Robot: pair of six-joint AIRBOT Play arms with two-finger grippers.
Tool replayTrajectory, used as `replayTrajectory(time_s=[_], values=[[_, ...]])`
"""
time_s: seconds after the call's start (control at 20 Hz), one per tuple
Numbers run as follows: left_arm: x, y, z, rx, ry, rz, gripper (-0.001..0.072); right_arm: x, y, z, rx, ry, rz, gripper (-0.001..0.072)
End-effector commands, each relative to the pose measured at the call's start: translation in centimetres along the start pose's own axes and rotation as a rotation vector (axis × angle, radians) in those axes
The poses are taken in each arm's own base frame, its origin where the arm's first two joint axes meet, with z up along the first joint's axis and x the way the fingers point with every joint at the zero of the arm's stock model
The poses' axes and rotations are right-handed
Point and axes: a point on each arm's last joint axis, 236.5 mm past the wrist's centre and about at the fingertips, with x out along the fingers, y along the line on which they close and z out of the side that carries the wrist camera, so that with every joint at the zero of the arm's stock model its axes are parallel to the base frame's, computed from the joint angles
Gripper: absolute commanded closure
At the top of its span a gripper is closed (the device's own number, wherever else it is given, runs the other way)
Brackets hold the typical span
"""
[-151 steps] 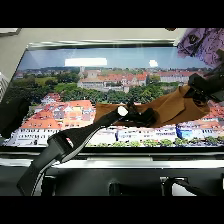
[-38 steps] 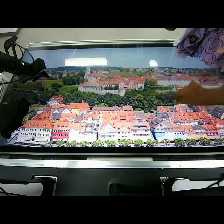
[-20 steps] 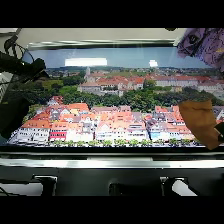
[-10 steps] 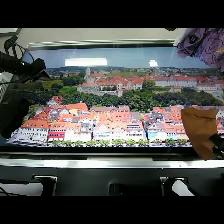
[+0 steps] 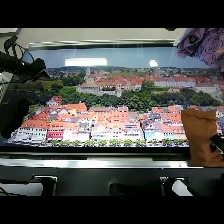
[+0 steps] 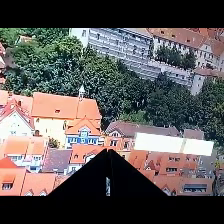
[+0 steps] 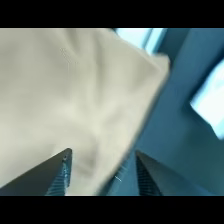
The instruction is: Fold the clothes and pants, and hang the long-sleeved shirts on hangers.
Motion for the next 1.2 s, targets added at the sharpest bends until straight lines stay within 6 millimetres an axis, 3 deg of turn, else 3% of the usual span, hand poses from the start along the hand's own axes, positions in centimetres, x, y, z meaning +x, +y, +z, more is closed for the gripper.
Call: replayTrajectory(time_s=[0.0,0.05,0.1,0.2,0.25,0.35,0.45,0.55,0.7,0.8,0.95,1.15], values=[[0.0,0.0,0.0,0.001,-0.003,0.000,0.0687,-5.2,5.7,4.7,-0.071,-0.267,0.309,0.0378],[0.0,0.0,0.0,0.002,-0.002,0.000,0.0687,-8.2,8.9,5.7,-0.131,-0.353,0.454,0.0478],[0.0,0.0,0.0,0.004,-0.002,0.000,0.0687,-10.6,11.8,5.6,-0.211,-0.404,0.552,0.0516],[-0.2,-0.2,0.0,0.054,-0.006,-0.001,0.0687,-14.7,17.6,3.0,-0.434,-0.483,0.678,0.0614],[-0.6,-0.5,-0.1,0.082,-0.012,-0.005,0.0688,-16.4,20.6,0.6,-0.564,-0.517,0.722,0.0679],[-1.5,-1.0,-0.3,0.155,-0.031,0.021,0.0688,-19.1,25.3,-4.8,-0.766,-0.567,0.792,0.0680],[-2.8,0.5,-0.7,0.220,-0.075,0.162,0.0689,-21.2,28.8,-10.5,-0.916,-0.589,0.870,0.0680],[-3.1,-0.1,-2.3,0.333,-0.099,0.175,0.0689,-22.1,30.4,-15.8,-1.050,-0.576,0.912,0.0680],[-2.9,0.1,-5.0,0.366,-0.138,0.158,0.0689,-22.7,31.0,-20.8,-1.173,-0.553,0.943,0.0680],[-2.9,0.6,-6.0,0.363,-0.159,0.156,0.0687,-22.8,31.0,-21.8,-1.199,-0.550,0.951,0.0679],[-2.7,1.1,-6.9,0.358,-0.128,0.165,0.0686,-22.9,31.0,-21.8,-1.195,-0.551,0.956,0.0679],[-2.5,1.2,-6.9,0.357,-0.125,0.165,0.0686,-23.0,31.1,-21.8,-1.194,-0.553,0.958,0.0679]])
